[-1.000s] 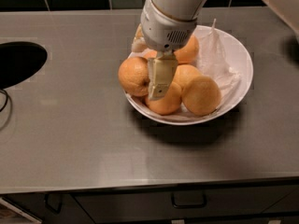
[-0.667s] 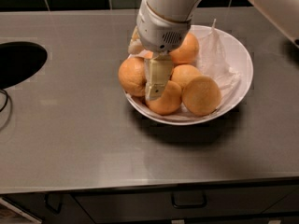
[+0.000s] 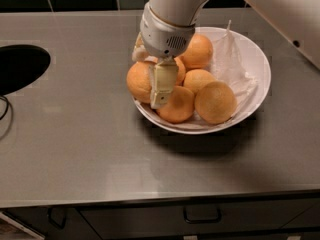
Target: Pick orange from white bowl
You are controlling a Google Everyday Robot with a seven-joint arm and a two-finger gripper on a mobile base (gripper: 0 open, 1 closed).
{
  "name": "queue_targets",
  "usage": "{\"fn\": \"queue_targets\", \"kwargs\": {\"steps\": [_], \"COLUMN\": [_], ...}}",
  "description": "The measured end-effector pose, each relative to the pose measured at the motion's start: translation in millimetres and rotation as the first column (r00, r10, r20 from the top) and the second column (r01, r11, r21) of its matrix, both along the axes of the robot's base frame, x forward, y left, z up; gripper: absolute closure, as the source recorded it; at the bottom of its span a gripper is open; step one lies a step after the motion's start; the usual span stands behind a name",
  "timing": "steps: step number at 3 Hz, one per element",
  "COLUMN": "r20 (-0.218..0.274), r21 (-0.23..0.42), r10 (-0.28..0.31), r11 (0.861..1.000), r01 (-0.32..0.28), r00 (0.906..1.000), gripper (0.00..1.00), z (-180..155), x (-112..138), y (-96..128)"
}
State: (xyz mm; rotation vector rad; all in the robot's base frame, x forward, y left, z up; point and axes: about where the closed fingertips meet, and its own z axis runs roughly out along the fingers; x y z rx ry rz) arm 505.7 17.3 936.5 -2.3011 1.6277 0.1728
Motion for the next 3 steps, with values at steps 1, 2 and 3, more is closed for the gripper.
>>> {"fn": "queue_targets", "kwargs": {"steps": [1, 2, 3], "r20": [-0.007, -0.018, -0.020], "r21": [0.000, -0.004, -0.006], "r10": [0.006, 0.017, 0.018], "r11": [1.000, 1.000, 1.000], "r01": [-0.006, -0.017, -0.018], "r00": [1.0000, 0.9997, 0.9996], "gripper": [0.22, 0.22, 0.22], "z": [-2.7, -6.4, -7.6], "x": [1.3, 3.6, 4.2], "y": [2.5, 6.9, 7.6]}}
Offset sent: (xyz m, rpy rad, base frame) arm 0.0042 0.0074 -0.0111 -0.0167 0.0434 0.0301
